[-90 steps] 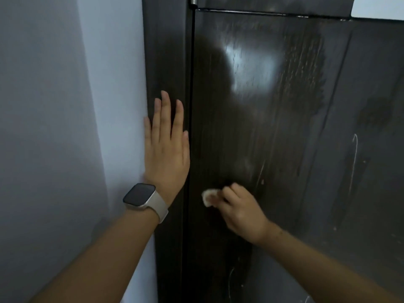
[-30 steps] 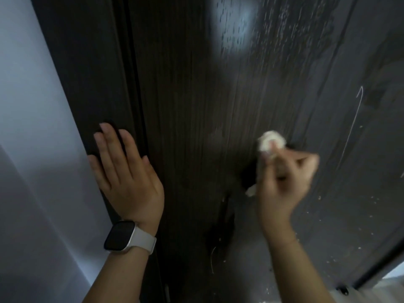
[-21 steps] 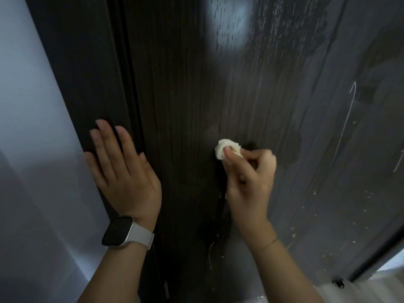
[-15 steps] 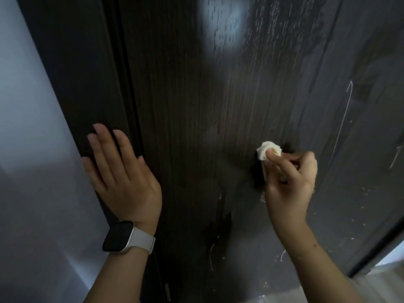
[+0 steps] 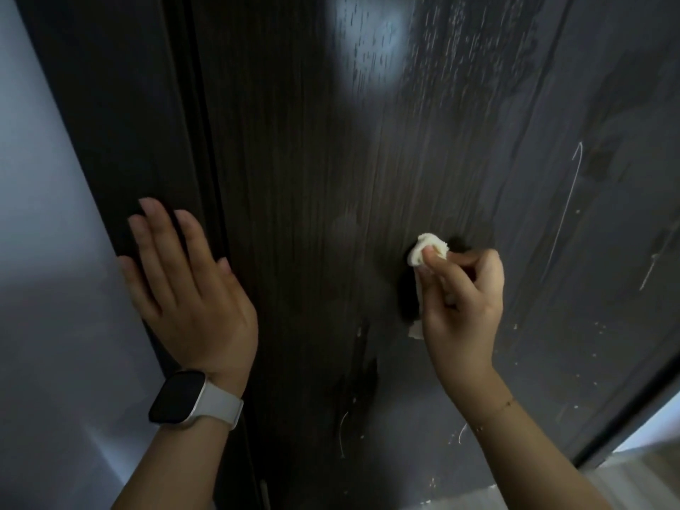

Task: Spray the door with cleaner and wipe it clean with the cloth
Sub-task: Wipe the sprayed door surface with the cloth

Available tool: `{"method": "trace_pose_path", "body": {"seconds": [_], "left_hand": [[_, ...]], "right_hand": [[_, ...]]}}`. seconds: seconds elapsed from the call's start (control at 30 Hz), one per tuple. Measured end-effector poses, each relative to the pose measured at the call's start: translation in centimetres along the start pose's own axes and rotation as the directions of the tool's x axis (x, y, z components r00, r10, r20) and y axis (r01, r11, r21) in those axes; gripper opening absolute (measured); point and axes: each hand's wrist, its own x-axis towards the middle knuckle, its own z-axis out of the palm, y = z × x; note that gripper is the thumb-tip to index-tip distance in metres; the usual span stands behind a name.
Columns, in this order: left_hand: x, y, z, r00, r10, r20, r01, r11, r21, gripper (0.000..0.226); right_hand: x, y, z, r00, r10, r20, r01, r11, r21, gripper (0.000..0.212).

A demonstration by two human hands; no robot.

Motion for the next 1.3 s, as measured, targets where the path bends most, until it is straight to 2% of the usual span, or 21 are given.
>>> {"method": "trace_pose_path", "body": {"seconds": [0.13, 0.2, 0.3, 0.37, 0.4, 0.47, 0.53, 0.6, 0.63, 0.7, 0.77, 0.8, 0.87, 0.93, 1.0, 1.07, 1.1, 1.13, 1.17, 1.23, 1.3], "left_hand": [[-0.1, -0.1, 0.0, 1.0, -0.008, 0.014, 0.008, 1.0, 0.004, 0.054], [0.0, -0.1, -0.1, 1.0, -0.007, 0.016, 0.007, 1.0, 0.008, 0.055], [-0.1, -0.1, 0.0, 1.0, -0.006, 0.022, 0.005, 1.0, 0.013, 0.059], [-0.1, -0.2, 0.0, 1.0, -0.009, 0.024, 0.009, 1.0, 0.006, 0.062], [-0.1, -0.3, 0.0, 1.0, -0.006, 0.02, 0.006, 1.0, 0.005, 0.062], [-0.1, -0.5, 0.0, 1.0, 0.007, 0.01, -0.007, 1.0, 0.002, 0.061], [0.1, -0.4, -0.1, 1.0, 0.019, 0.014, -0.019, 1.0, -0.012, 0.059], [0.0, -0.4, 0.0, 1.0, 0.019, 0.014, -0.019, 1.0, -0.025, 0.058], [-0.1, -0.4, 0.0, 1.0, 0.017, 0.011, -0.017, 0.999, -0.032, 0.057], [-0.2, -0.4, 0.0, 1.0, 0.017, 0.015, -0.016, 0.999, -0.039, 0.055], [-0.1, -0.5, 0.0, 1.0, 0.017, 0.021, -0.016, 0.999, -0.039, 0.055], [0.0, -0.5, -0.1, 1.0, 0.017, 0.024, -0.016, 0.999, -0.043, 0.056], [0.0, -0.5, -0.2, 0.999, 0.021, 0.031, -0.019, 0.998, -0.053, 0.058], [0.0, -0.5, -0.2, 0.999, 0.025, 0.039, -0.023, 0.998, -0.059, 0.06], [0.0, -0.5, -0.2, 0.999, 0.027, 0.041, -0.024, 0.997, -0.07, 0.059], [-0.1, -0.6, -0.2, 0.999, 0.024, 0.033, -0.021, 0.997, -0.072, 0.058], [0.0, -0.6, -0.2, 0.999, 0.026, 0.028, -0.024, 0.997, -0.067, 0.058], [0.0, -0.5, -0.2, 0.999, 0.031, 0.023, -0.03, 0.998, -0.061, 0.058], [0.0, -0.5, -0.2, 0.999, 0.038, 0.017, -0.037, 0.998, -0.055, 0.057], [0.1, -0.5, -0.2, 0.999, 0.044, 0.02, -0.043, 0.998, -0.045, 0.055], [0.0, -0.4, -0.2, 0.999, 0.032, 0.033, -0.031, 0.999, -0.035, 0.054]], "right_hand": [[0.4, 0.8, -0.4, 0.997, -0.073, 0.014, 0.074, 0.997, -0.038, 0.022], [0.6, 1.1, -0.5, 0.996, 0.027, -0.083, -0.026, 1.0, 0.01, 0.023], [1.1, -0.1, 0.6, 0.947, 0.199, -0.251, -0.164, 0.974, 0.153, 0.023], [0.3, -1.7, 2.3, 0.946, 0.21, -0.245, -0.164, 0.967, 0.195, 0.024], [-0.4, -2.5, 3.2, 0.968, 0.155, -0.2, -0.117, 0.975, 0.19, 0.026], [-2.4, -3.6, 4.6, 0.994, -0.099, -0.057, 0.105, 0.987, 0.12, 0.033], [-3.0, -3.1, 5.0, 0.934, -0.349, 0.077, 0.346, 0.937, 0.056, 0.035], [-1.2, -2.5, 4.6, 0.895, -0.437, 0.092, 0.434, 0.899, 0.054, 0.039], [0.4, -2.6, 4.4, 0.91, -0.414, 0.036, 0.411, 0.909, 0.067, 0.038], [4.2, -3.4, 4.0, 0.955, -0.265, -0.136, 0.28, 0.954, 0.11, 0.03], [6.4, -4.4, 4.6, 0.959, -0.177, -0.22, 0.216, 0.962, 0.17, 0.026], [6.1, -4.7, 5.0, 0.957, -0.201, -0.208, 0.239, 0.954, 0.179, 0.025], [3.2, -4.1, 5.6, 0.927, -0.362, -0.097, 0.374, 0.911, 0.175, 0.026], [-0.4, -2.8, 5.5, 0.842, -0.534, 0.079, 0.517, 0.84, 0.166, 0.03], [-1.9, -2.0, 4.9, 0.742, -0.627, 0.24, 0.609, 0.778, 0.15, 0.028], [-0.9, -1.9, 4.3, 0.659, -0.686, 0.31, 0.678, 0.719, 0.15, 0.028], [0.2, -2.0, 4.0, 0.644, -0.699, 0.311, 0.695, 0.704, 0.144, 0.027], [1.3, -2.1, 3.5, 0.665, -0.692, 0.281, 0.69, 0.713, 0.126, 0.027], [2.5, -2.1, 3.1, 0.717, -0.658, 0.229, 0.655, 0.749, 0.102, 0.026], [3.7, -1.6, 2.4, 0.84, -0.531, 0.108, 0.526, 0.847, 0.074, 0.024], [3.2, -1.1, 2.3, 0.92, -0.392, 0.015, 0.391, 0.919, 0.055, 0.031]]}}
